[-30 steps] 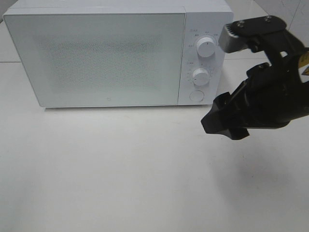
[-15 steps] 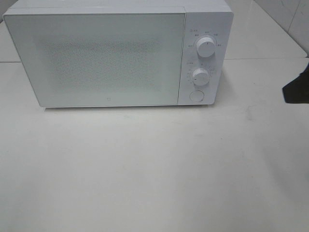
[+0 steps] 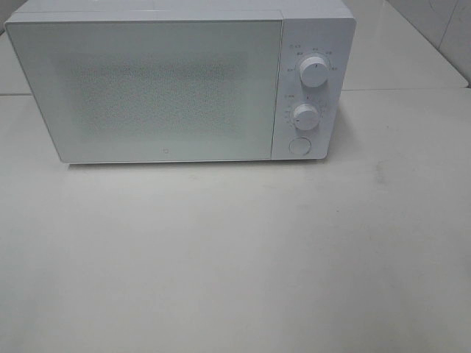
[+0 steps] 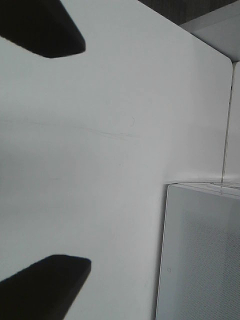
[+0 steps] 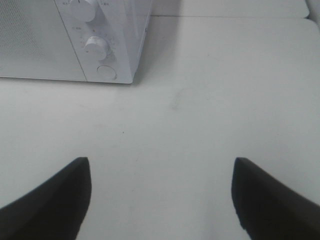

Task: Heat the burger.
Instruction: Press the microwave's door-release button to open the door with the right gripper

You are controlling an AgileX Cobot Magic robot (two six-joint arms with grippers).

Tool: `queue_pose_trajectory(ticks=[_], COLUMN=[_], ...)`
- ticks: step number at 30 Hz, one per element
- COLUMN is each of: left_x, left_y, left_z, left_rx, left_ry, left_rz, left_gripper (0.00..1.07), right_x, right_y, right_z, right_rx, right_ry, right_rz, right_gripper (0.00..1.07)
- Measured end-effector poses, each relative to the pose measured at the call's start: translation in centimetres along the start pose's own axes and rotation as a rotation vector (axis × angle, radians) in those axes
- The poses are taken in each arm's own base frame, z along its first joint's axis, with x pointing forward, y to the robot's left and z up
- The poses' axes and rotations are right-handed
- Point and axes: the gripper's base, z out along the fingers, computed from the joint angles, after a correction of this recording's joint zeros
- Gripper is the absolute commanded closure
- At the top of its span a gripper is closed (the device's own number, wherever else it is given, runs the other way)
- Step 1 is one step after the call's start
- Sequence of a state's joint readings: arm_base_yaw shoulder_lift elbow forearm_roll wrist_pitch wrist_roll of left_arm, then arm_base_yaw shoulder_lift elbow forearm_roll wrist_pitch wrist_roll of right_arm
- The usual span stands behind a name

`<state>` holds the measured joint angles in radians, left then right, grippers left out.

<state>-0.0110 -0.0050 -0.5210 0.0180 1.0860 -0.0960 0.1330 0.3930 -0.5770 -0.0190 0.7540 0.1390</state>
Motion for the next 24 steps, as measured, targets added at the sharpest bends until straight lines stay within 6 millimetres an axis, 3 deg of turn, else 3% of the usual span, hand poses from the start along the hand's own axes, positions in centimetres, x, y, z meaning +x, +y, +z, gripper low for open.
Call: queue_pose_trajectory(ticks=[13,24], left_x=[0.0,0.0], left_y=[0.0,0.0], left_z=[0.0,0.0], left_rx=[0.000,0.000], left_ry=[0.000,0.000], left_rz=[0.000,0.000], left_gripper=[0.06,0.06], right_x=[3.7,5.0], right_y=[-0.6,-0.7], right_z=[-3.1,-5.0], right_rx=[0.024,0.009], right_ry=[-0.113,-0.232], right_rz=[0.016,0.028], right_gripper=[0.31,0.31])
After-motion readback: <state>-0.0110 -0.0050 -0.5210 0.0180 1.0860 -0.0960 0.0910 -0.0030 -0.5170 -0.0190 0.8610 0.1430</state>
